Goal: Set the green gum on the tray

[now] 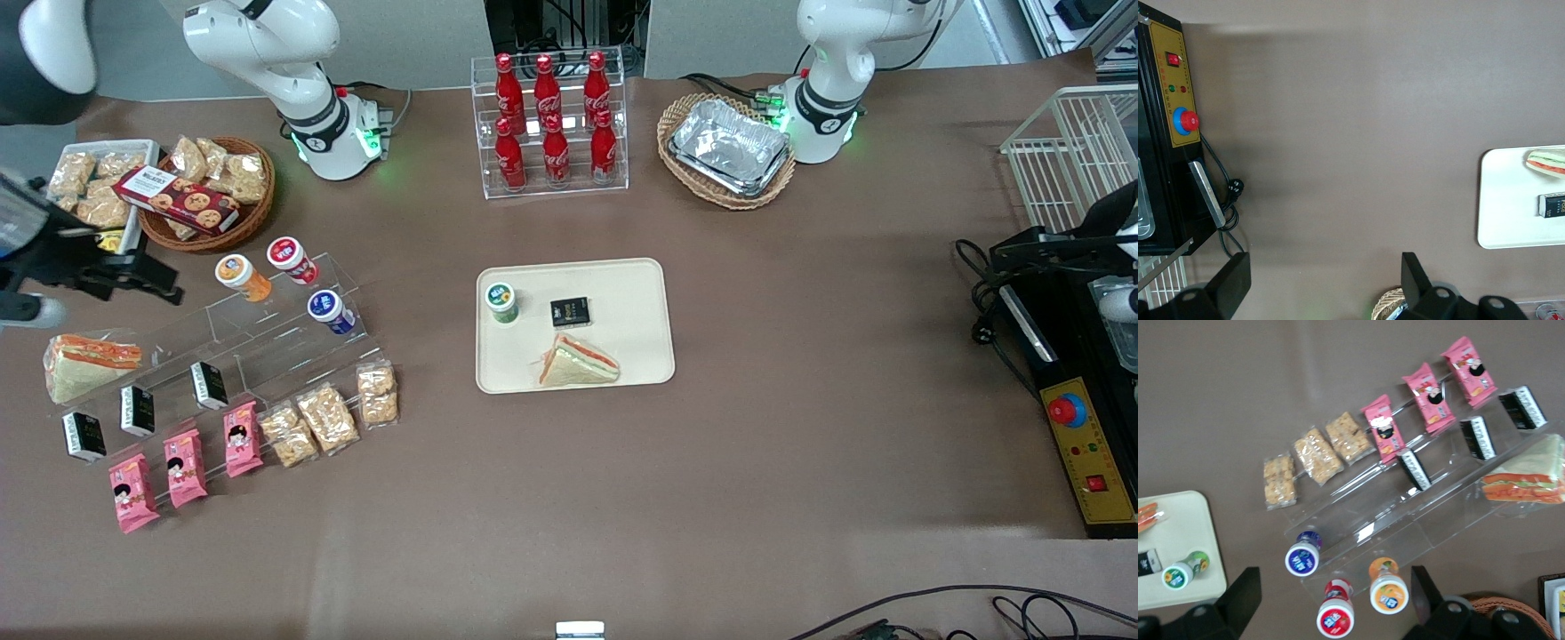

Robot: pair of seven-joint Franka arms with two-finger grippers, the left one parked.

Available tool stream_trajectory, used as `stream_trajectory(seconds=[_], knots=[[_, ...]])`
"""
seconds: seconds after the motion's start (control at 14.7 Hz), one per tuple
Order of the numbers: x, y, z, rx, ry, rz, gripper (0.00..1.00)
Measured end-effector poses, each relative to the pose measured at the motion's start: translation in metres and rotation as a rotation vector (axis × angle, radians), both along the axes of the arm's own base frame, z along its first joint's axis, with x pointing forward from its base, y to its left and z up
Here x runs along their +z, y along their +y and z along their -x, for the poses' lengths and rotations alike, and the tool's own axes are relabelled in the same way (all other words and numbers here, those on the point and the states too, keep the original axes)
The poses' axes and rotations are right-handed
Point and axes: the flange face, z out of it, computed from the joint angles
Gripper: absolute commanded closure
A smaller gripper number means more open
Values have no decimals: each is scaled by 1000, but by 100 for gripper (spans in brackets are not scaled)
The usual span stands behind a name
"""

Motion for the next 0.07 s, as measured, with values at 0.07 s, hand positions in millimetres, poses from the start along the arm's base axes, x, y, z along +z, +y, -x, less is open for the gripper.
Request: stream_trajectory(seconds=[0.07], knots=[[2, -8, -1, -9, -6, 0, 0]])
